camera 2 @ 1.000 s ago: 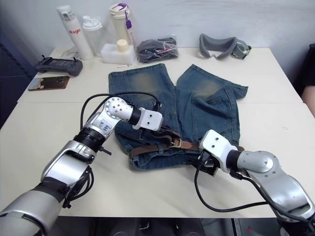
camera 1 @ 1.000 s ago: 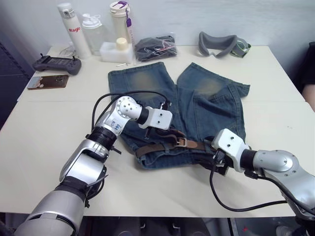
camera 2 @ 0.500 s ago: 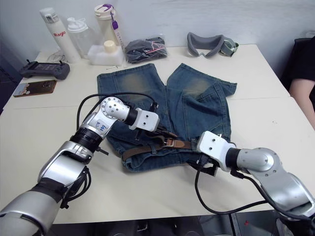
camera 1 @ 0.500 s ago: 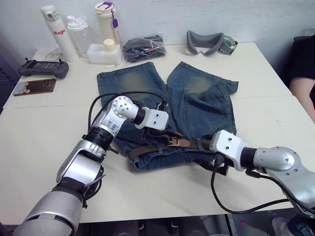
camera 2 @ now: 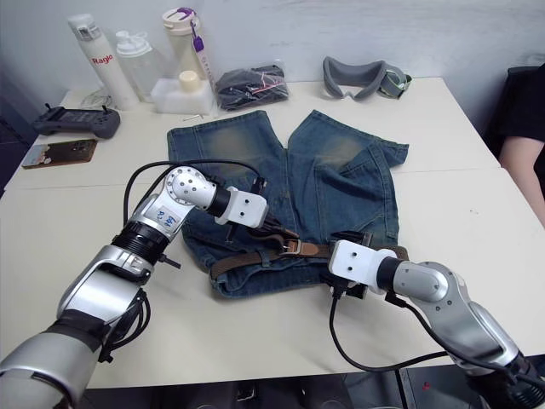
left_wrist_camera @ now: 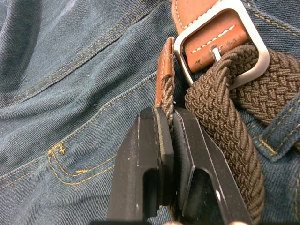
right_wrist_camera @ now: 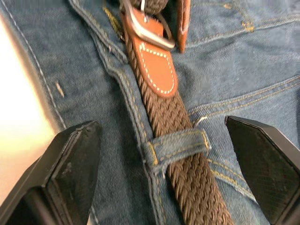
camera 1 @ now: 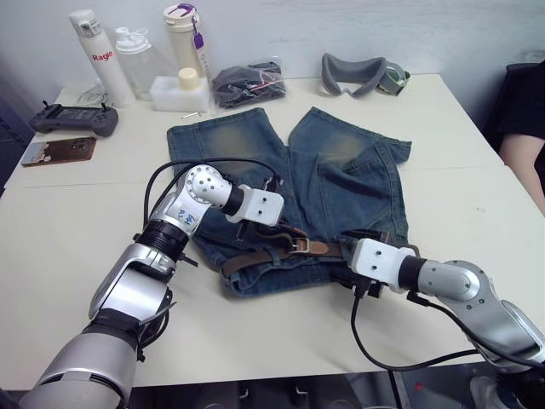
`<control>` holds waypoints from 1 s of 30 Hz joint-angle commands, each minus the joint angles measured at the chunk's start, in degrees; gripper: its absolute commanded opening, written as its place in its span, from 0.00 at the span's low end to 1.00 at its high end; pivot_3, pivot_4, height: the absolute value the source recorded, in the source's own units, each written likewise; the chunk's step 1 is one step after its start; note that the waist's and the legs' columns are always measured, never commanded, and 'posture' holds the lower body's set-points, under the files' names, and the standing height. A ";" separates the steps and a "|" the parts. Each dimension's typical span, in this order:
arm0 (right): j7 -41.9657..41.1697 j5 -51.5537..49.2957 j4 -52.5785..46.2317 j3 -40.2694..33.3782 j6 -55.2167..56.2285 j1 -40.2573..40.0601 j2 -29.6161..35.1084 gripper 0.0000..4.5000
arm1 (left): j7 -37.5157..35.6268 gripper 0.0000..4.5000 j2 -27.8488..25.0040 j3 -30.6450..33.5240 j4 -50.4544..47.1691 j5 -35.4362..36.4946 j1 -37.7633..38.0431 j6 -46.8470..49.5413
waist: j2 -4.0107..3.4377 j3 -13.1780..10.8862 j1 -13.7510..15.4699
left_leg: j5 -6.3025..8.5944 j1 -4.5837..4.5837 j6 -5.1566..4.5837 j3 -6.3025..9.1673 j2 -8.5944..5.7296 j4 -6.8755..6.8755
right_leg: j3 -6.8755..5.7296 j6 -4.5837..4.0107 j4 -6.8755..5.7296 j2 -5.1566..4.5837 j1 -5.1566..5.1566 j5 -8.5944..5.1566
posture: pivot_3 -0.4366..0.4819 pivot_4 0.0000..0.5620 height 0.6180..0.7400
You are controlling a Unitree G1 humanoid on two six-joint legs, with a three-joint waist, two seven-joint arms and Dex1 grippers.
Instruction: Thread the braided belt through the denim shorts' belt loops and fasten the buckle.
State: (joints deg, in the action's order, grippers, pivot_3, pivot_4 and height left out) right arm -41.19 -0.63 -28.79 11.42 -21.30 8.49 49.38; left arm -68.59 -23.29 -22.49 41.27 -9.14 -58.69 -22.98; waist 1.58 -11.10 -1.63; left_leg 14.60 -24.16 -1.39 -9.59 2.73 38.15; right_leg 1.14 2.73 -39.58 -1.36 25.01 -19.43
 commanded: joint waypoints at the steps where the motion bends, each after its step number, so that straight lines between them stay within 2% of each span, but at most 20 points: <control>1: 0.77 0.92 1.16 -0.56 2.47 2.50 -2.50 0.99 | -0.47 0.00 -0.33 0.95 -1.83 0.82 0.22 0.24 | 0.00 0.00 0.00 | 0.00 0.00 0.00 0.00 0.00 0.00 | 0.00 0.00 0.00 0.00 0.00 0.00 | 0.48 0.27 0.90; 7: 1.84 3.27 4.56 0.30 5.17 4.21 -5.72 0.99 | -0.32 0.00 -0.61 1.27 -1.74 0.90 0.05 0.48 | 0.01 0.01 0.00 | 0.00 0.01 0.00 0.00 0.00 0.03 | -0.02 0.00 -0.03 0.00 -0.02 0.00 | 0.48 0.27 0.90; 8: 1.78 3.83 5.30 0.76 5.57 4.35 -6.38 0.94 | -0.34 0.00 -0.82 1.40 -1.59 0.94 -0.08 0.47 | 0.01 0.01 -0.01 | 0.00 0.01 0.00 0.00 0.00 0.05 | -0.02 0.00 -0.04 0.00 -0.02 0.00 | 0.48 0.27 0.90; 11: 2.36 5.44 7.98 2.09 7.37 4.85 -8.44 0.72 | 0.13 0.00 -1.35 2.07 -0.94 1.07 -0.67 0.59 | 0.02 0.01 -0.01 | 0.00 0.02 0.00 0.01 0.01 0.04 | -0.04 -0.02 -0.05 0.00 -0.02 -0.01 | 0.48 0.27 0.90; 16: 2.66 5.02 9.53 1.64 9.66 5.79 -11.73 0.17 | -0.01 0.00 -1.90 3.13 -0.52 1.41 -1.28 1.20 | 0.02 0.01 -0.04 | 0.00 0.02 0.00 0.00 0.00 0.05 | -0.04 -0.02 -0.09 0.00 -0.01 -0.01 | 0.48 0.27 0.90; 17: 2.55 4.32 9.44 1.40 9.58 5.86 -12.48 0.07 | -0.22 0.00 -1.98 3.37 -0.61 1.68 -1.32 1.61 | 0.02 0.01 -0.04 | 0.00 0.02 0.00 0.00 0.01 0.05 | -0.04 -0.02 -0.09 0.00 -0.02 -0.01 | 0.48 0.27 0.90; 18: 2.51 3.78 9.38 1.22 9.35 6.13 -13.32 0.01 | -0.66 0.00 -2.21 3.75 -0.83 2.11 -1.51 2.14 | 0.02 0.01 -0.05 | 0.00 0.02 0.00 0.00 0.01 0.05 | -0.05 -0.02 -0.10 0.00 -0.01 -0.01 | 0.48 0.27 0.90; 30: 4.74 4.67 10.96 -1.42 5.08 7.86 -16.55 0.01 | -3.15 0.00 -3.64 5.12 -1.98 3.45 -1.41 4.09 | 0.02 0.01 -0.09 | 0.00 0.01 0.01 0.00 0.01 0.06 | -0.06 -0.02 -0.13 -0.01 -0.01 -0.01 | 0.48 0.27 0.90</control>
State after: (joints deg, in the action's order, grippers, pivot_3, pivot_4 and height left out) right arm -37.77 4.25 -16.53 12.59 -15.50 15.85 33.13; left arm -70.88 -26.30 -18.87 41.20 -7.34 -60.10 -19.51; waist 1.60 -11.09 -1.72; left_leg 14.60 -24.15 -1.39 -9.60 2.74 38.21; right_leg 1.08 2.71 -39.72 -1.37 25.00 -19.45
